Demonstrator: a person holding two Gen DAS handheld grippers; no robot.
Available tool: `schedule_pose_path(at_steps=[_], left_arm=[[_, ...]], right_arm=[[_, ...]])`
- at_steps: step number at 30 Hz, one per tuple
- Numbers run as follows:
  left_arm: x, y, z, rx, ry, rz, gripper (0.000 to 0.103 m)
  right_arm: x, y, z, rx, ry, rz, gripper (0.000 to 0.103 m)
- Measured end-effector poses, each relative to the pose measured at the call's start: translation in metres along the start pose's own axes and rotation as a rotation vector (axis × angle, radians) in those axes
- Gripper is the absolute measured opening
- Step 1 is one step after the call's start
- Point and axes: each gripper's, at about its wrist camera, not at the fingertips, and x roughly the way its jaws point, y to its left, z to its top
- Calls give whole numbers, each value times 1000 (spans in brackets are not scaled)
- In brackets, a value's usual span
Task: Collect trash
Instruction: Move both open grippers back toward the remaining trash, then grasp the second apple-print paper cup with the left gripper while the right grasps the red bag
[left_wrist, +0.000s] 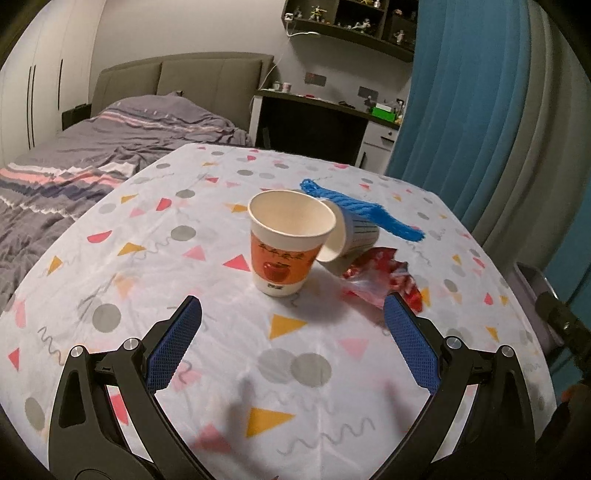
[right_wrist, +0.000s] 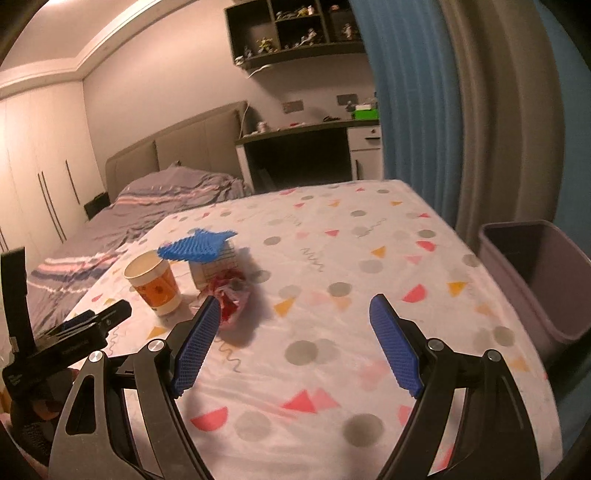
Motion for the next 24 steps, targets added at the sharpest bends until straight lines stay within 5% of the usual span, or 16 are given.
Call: schedule_pose_path(at_steps=[24], left_arm=[[73,6,34,1,72,-13,97]], right_arm=[[82,50,6,-50,136,39,77]])
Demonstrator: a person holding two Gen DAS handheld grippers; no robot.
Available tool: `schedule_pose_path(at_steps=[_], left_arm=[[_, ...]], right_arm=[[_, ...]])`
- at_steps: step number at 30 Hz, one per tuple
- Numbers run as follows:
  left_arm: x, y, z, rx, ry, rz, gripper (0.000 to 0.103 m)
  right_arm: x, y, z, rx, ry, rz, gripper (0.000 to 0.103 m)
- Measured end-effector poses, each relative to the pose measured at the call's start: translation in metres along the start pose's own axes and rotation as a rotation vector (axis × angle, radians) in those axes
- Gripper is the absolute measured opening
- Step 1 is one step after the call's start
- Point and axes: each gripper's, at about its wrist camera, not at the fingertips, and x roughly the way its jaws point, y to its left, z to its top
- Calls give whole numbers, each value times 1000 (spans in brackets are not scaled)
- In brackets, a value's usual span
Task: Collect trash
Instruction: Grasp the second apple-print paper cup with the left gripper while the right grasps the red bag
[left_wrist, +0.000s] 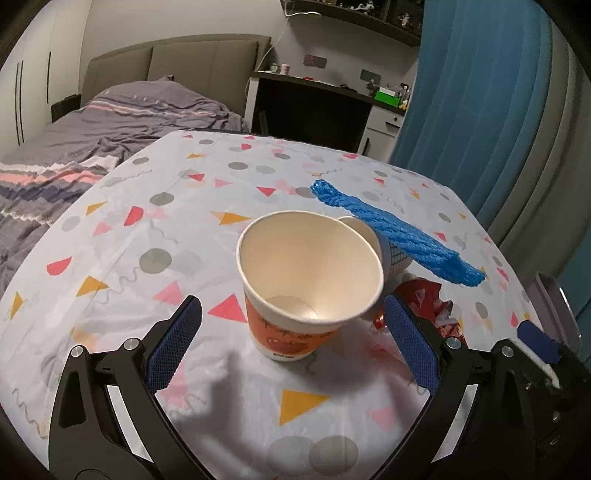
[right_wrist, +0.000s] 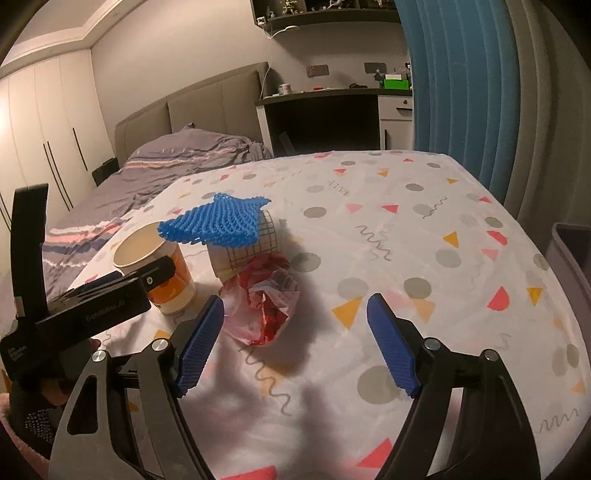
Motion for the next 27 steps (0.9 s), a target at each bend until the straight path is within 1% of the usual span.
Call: schedule_pose_path(at_steps=[2,4,7,9,12,13,16,18,19,21,22,24,26,27], left_arm=[[3,1,2,-7,3,-9,97],[5,3,3,-10,8,-26,95],[9,5,3,-26,16,-49,87],[12,8,2,-43,30,-70,78],[16,8,3,-45,37,-79,73],[17,9,3,-44,38,-86,68],[19,11,4,-51,40,-104,68],[20,13,4,-58,39,-118,67],[20,14,4,-60,39,-130,66],[19,15,3,-66,37,-150,66],[17,16,2,-69,34,-155,66],[14,18,1,-75,24,-158,66],[14,20,1,-81,21,-156,65],[14,21,0,-87,22,-155,65]], right_arm=[[5,3,0,-4,11,-1,76],[9,4,1,-1,19,1,75],[12,7,2,-3,27,2,73],[14,10,1,-9,33,4,72],[17,13,0,-15,44,5,68],[19,14,0,-15,50,6,66],[24,17,0,-18,65,9,62],[27,19,0,-20,75,12,59],[29,19,0,-20,82,16,55],[32,21,-1,-18,100,25,48],[34,21,-1,-17,109,29,41],[37,22,-3,-22,116,30,37],[39,23,-4,-29,119,24,30],[39,23,-4,-28,122,24,29]])
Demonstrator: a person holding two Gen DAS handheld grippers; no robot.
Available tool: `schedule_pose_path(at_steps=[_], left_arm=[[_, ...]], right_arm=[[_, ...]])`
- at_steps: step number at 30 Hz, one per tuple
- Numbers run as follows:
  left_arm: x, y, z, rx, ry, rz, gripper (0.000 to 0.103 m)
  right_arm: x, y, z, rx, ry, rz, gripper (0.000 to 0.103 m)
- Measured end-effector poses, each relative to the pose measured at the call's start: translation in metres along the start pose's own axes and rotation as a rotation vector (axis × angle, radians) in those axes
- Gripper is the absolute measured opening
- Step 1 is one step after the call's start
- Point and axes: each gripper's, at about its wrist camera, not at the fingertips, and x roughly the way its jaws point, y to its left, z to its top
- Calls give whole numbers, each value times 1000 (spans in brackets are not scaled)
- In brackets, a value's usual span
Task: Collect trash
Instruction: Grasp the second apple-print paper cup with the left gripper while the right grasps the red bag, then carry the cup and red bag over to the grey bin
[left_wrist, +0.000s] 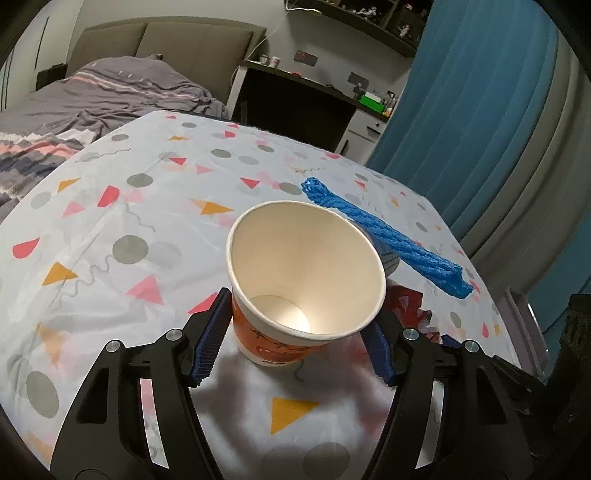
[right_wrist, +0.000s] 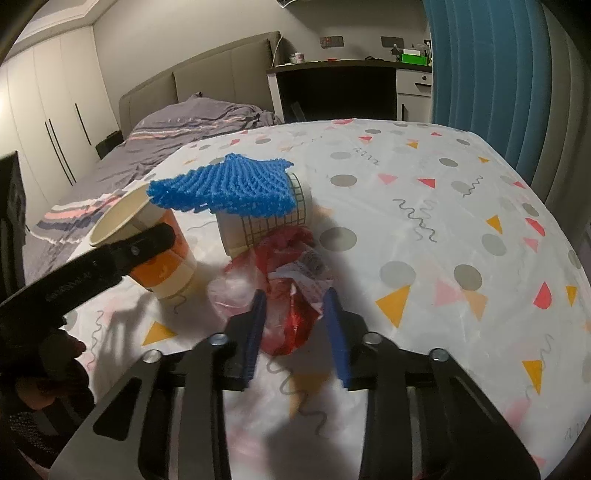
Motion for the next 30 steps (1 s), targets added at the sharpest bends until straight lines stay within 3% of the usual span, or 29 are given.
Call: schedule_pose_path(at_steps=[4,7,19,30], left_arm=[[-4,3,0,-16,-3,8,65],[-12,2,1,-21,-12,9,65],[-65,-16,-12,-20,-82,-9,65],[-105,-39,-44,5,-111,-33,65]], right_arm=[[0,0,0,0,1,-1,25],[-3,-3,0,-3,-7,-10,13],[-47,-29,-20,11,-80,-51,12],[-98,-66,-46,91,-137,-62,12]])
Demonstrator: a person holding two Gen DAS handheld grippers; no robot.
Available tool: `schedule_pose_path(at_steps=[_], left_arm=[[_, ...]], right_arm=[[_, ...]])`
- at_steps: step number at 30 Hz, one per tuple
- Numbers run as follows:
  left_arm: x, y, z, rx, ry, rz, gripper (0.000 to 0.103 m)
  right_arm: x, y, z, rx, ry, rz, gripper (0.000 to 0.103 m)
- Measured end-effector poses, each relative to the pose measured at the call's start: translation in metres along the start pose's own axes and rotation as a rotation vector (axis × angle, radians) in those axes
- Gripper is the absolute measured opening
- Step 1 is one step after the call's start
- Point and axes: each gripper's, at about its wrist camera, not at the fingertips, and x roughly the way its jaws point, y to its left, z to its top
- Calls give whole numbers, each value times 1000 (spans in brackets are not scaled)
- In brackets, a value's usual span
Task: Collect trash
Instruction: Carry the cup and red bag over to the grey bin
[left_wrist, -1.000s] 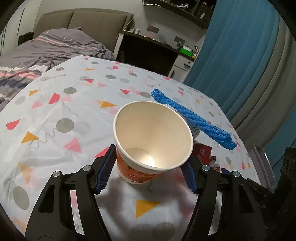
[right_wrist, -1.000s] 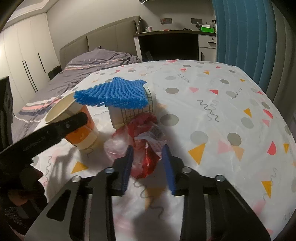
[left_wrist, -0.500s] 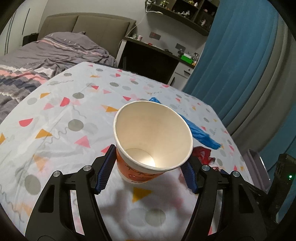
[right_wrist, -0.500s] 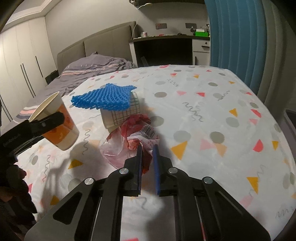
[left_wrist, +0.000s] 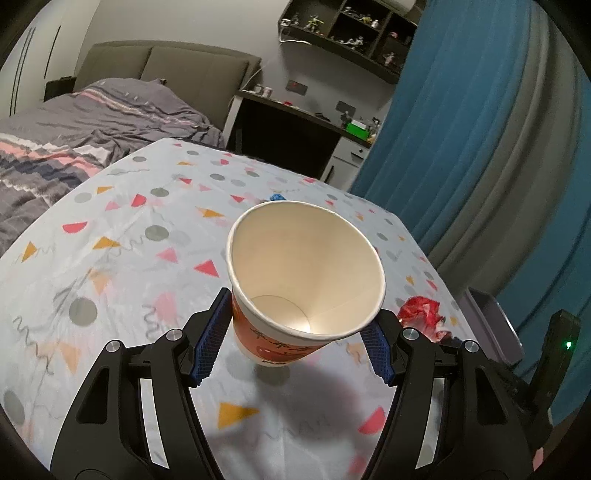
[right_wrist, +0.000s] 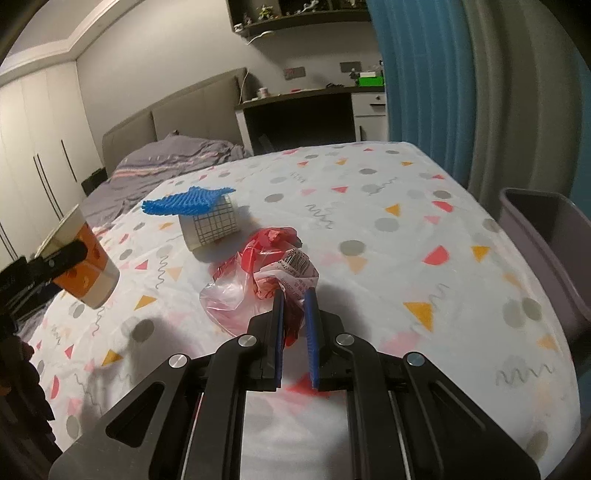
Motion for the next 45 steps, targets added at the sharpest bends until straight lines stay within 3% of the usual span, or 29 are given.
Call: schedule_pose_path(at_steps=[17,45], left_arm=[[0,-73,-27,127,33,-87,65],[47,-187,-41,316,101,-219,65]], right_arm=[[-60,-50,-10,58,-111,-42,12],[-98,-123,-9,167,-191,-133,12]])
